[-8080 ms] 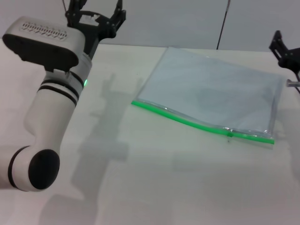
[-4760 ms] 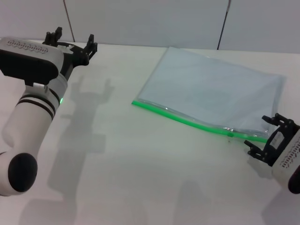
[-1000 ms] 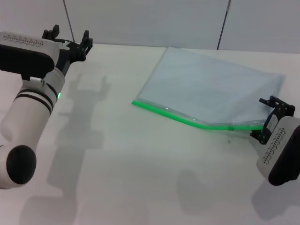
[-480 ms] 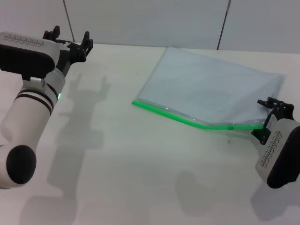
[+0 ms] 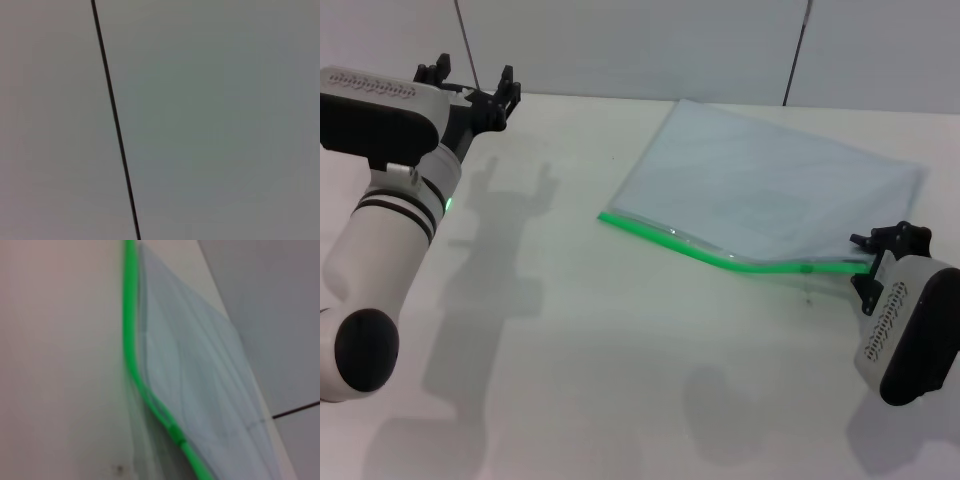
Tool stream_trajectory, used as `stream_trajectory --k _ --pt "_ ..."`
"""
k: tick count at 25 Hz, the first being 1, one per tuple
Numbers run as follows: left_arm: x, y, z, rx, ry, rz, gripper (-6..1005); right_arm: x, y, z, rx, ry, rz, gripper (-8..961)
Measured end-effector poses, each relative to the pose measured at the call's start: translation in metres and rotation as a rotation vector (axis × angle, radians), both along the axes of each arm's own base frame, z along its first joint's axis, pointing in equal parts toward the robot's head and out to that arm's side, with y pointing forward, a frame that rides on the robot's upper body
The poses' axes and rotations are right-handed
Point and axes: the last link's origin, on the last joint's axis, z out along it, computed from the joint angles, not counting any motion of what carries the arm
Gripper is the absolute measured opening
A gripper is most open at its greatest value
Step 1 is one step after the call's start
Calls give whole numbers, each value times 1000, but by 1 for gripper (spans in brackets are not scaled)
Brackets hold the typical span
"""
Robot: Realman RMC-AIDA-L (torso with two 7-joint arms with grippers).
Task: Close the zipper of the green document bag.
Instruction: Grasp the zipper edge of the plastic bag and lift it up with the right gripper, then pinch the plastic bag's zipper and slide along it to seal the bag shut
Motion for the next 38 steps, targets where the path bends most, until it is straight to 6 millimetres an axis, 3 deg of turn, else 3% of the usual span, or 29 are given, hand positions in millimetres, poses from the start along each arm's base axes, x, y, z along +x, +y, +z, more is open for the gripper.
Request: stream_trajectory --k 4,15,23,24,30,38 --pt "1 0 0 0 -1 -2 791 -4 0 -2 -16 2 0 229" --pt "13 3 -3 -110 3 -30 789 -37 -4 16 51 102 51 106" --pt "58 -9 -15 -316 154 -214 787 -49 -6 25 59 149 40 62" --pt "76 -15 -20 -370 217 -282 786 -49 -6 25 59 149 40 60" --pt "110 -35 -41 -515 420 -417 785 -54 -2 24 44 163 30 50" --pt "127 -50 -63 -625 637 -506 783 -58 1 21 34 188 18 54"
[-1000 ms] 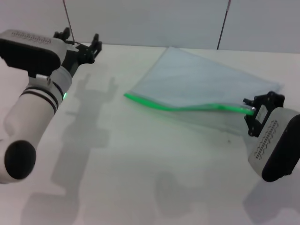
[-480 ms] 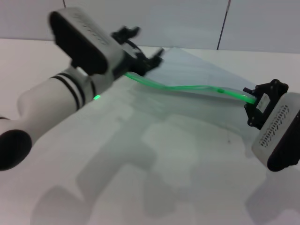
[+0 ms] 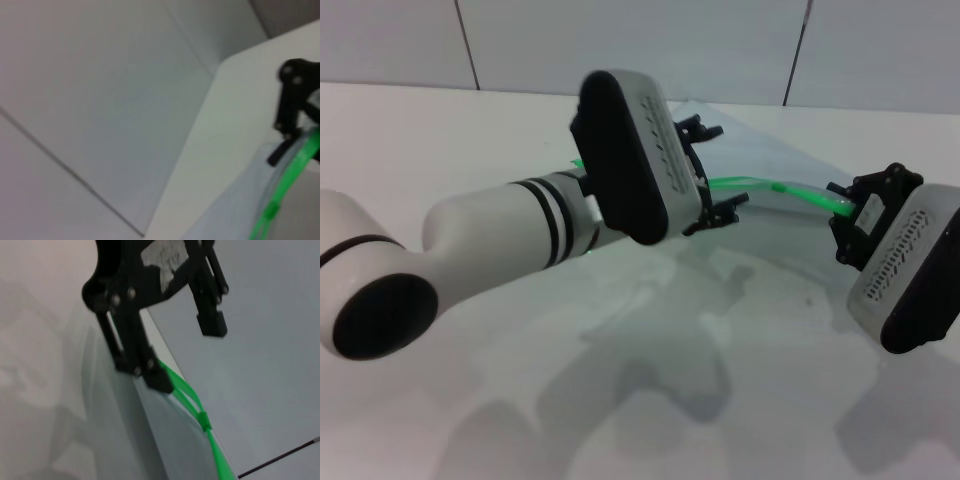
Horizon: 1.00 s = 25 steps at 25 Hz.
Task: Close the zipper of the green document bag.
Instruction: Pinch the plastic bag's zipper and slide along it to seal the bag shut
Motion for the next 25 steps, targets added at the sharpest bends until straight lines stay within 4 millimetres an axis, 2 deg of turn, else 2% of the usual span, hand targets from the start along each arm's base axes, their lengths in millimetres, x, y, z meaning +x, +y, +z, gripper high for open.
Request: stream_trajectory --k 10,25 --pt "13 -6 -24 -38 128 -112 780 -2 1 -3 -13 -6 4 59" --pt "10 -13 -21 51 59 -167 767 -2 1 -2 -7 4 2 66"
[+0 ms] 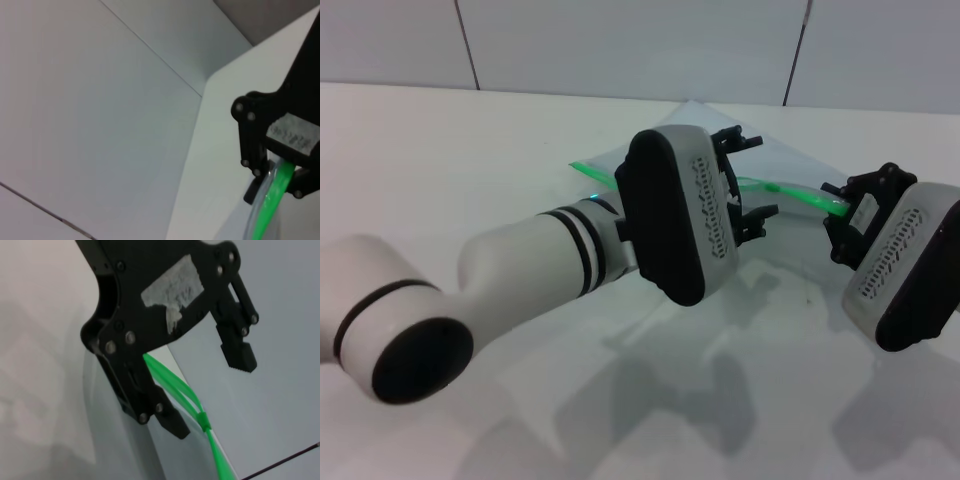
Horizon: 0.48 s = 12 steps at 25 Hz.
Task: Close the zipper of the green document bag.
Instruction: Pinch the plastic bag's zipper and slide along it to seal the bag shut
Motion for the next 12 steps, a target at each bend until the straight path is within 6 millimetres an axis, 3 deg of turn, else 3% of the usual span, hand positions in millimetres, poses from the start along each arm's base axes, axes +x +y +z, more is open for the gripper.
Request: stream_trajectory --k 12 --pt "-8 -3 -8 -1 -53 9 748 -4 1 0 3 3 12 73"
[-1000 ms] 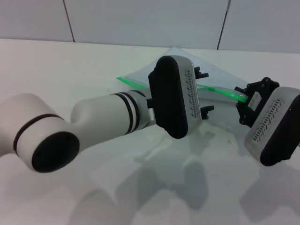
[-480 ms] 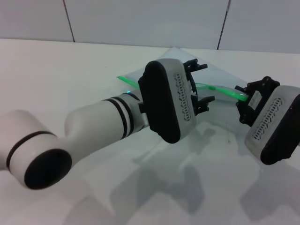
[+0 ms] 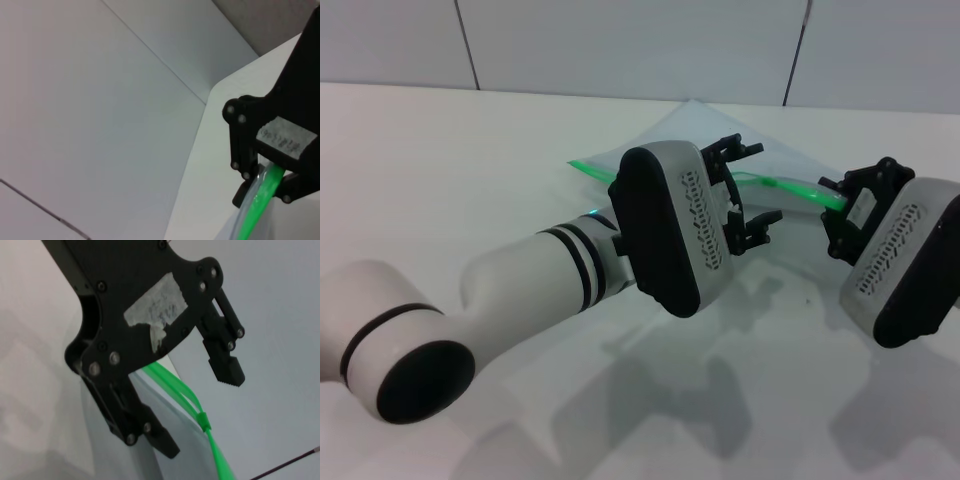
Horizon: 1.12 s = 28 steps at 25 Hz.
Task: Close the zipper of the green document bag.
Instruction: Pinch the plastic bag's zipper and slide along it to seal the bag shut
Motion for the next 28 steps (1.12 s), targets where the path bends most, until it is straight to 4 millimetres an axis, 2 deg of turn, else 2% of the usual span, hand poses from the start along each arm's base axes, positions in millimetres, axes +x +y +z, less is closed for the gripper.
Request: stream_trajectory --k 15,28 --pt "-8 6 -5 23 -9 4 725 -4 -1 -3 -9 0 12 80" --pt "-11 11 -17 16 33 0 705 -6 -1 -4 -14 -1 17 87"
